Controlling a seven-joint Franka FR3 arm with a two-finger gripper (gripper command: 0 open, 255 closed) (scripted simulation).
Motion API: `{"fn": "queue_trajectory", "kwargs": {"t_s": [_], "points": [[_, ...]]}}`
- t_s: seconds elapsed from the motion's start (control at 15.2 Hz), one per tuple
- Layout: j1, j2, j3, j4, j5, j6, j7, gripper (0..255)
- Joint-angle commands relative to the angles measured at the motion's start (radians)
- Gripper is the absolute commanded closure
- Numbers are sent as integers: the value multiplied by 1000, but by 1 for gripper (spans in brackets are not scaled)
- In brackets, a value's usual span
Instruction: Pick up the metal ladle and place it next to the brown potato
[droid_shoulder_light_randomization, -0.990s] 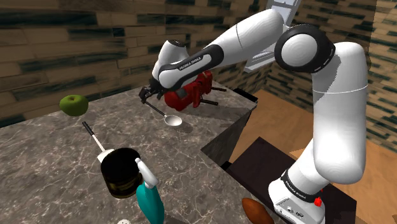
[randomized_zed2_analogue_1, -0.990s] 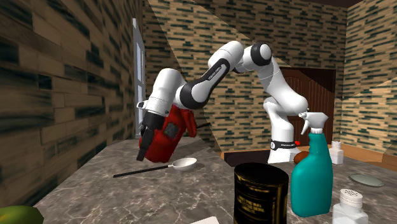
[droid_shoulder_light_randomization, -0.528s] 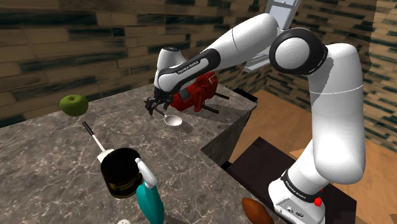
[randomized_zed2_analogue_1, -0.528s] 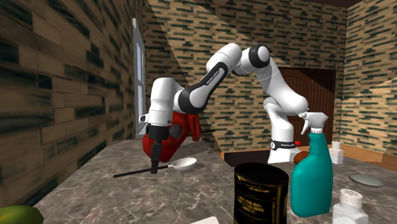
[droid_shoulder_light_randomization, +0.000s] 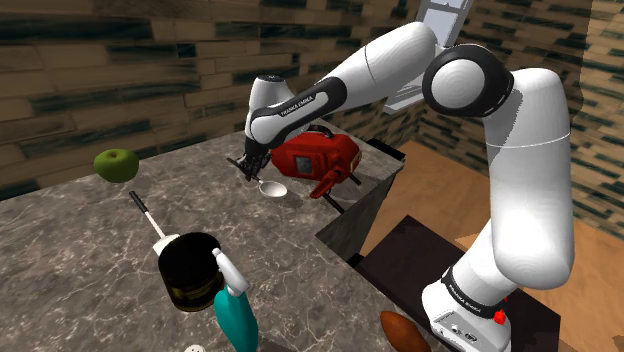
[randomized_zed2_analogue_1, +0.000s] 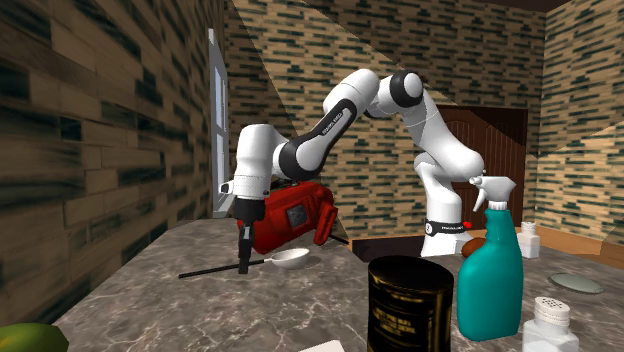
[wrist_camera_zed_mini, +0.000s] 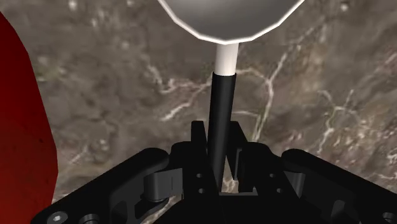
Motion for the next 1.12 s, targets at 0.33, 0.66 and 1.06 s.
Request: {"fn": "queue_trajectory", "kwargs": {"t_s": [0.33,0.66,1.06], "points": [[1,-26,4,1,3,-30,2,255],[-2,-65,8,12,8,-80,2,255],[-5,-108,12,31,13,-142,2,255]]}}
